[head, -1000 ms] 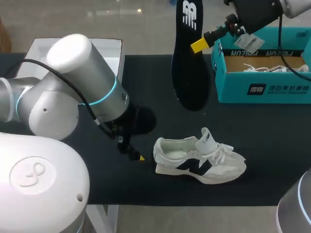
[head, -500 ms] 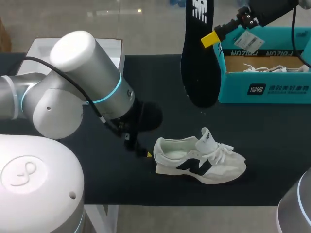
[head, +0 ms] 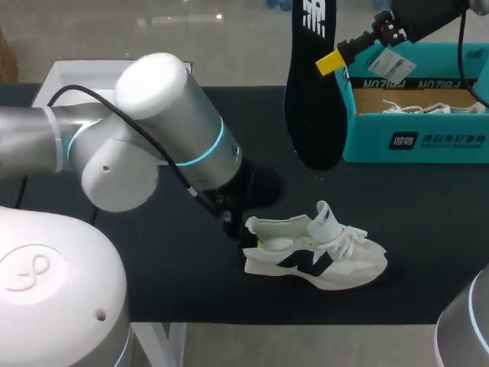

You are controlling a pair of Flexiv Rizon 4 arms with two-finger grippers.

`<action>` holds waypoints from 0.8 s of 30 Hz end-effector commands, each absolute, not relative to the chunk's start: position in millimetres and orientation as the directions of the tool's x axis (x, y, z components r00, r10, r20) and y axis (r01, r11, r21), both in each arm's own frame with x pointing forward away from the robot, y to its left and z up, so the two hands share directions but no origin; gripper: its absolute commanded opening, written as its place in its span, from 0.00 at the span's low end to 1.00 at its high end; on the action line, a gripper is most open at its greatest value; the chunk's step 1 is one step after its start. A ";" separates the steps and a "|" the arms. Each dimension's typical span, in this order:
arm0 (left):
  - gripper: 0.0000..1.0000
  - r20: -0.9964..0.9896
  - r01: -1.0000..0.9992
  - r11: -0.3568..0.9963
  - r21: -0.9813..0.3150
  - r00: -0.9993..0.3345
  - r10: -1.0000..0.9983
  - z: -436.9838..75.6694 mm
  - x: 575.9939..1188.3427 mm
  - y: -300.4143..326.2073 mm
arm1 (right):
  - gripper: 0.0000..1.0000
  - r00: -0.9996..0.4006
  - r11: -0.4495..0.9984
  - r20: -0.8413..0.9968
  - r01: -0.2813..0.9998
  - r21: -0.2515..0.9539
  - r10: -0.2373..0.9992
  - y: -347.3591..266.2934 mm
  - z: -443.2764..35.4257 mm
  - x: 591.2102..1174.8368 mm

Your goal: Take the shoe out of the shoebox, open the shoe tongue, remove and reinsert the insole, then place the shoe into the shoebox

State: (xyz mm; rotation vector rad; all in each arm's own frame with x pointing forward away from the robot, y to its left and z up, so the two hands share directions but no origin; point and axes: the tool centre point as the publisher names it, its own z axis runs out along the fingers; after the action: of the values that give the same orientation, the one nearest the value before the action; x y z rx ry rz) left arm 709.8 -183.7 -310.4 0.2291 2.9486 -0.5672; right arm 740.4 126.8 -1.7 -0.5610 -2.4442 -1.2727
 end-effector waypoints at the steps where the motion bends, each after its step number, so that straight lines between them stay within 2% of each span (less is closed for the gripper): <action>1: 1.00 -0.119 0.175 0.928 -0.329 -0.982 0.144 -336.1 727.6 -217.3 | 0.00 -0.868 0.525 0.457 0.485 0.700 0.193 127.4 -2.1 740.8; 4: 0.98 -0.093 0.171 0.931 -0.322 -0.985 0.148 -347.3 735.3 -222.8 | 0.00 -0.868 0.525 0.457 0.485 0.700 0.193 127.4 -2.1 740.8; 6: 0.84 -0.077 0.175 0.936 -0.305 -0.984 0.159 -356.5 738.4 -224.9 | 0.00 -0.868 0.525 0.457 0.485 0.700 0.193 127.4 -2.1 740.8; 8: 0.76 -0.063 0.169 0.938 -0.302 -0.986 0.157 -364.8 742.0 -226.1 | 0.00 -0.868 0.525 0.457 0.485 0.700 0.193 127.4 -2.1 740.8; 10: 0.60 -0.048 0.168 0.942 -0.292 -0.986 0.161 -372.6 745.0 -225.7 | 0.00 -0.868 0.525 0.457 0.485 0.700 0.193 127.4 -2.1 740.8; 12: 0.51 -0.029 0.162 0.942 -0.293 -0.987 0.160 -378.4 746.6 -224.5 | 0.00 -0.868 0.525 0.457 0.485 0.700 0.193 127.4 -2.1 740.8; 21: 0.47 0.002 0.166 0.946 -0.277 -0.985 0.174 -401.4 740.3 -222.4 | 0.00 -0.868 0.525 0.457 0.485 0.700 0.193 127.4 -2.1 740.8; 22: 0.44 0.005 0.166 0.946 -0.279 -0.985 0.175 -403.0 739.8 -222.3 | 0.00 -0.868 0.525 0.457 0.485 0.700 0.193 127.4 -2.1 740.8; 23: 0.35 0.005 0.166 0.946 -0.279 -0.985 0.174 -404.9 739.6 -222.2 | 0.00 -0.868 0.525 0.457 0.485 0.700 0.193 127.4 -2.1 740.8; 24: 0.18 0.004 0.166 0.946 -0.278 -0.985 0.174 -405.9 739.4 -222.1 | 0.00 -0.868 0.525 0.457 0.485 0.700 0.193 127.4 -2.1 740.8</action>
State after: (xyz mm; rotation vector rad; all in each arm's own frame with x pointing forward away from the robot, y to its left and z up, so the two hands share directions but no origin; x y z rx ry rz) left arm 738.6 -218.0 -394.3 0.2702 3.1253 -0.4369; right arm 739.8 126.6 -1.6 -0.5631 -2.4452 -1.2727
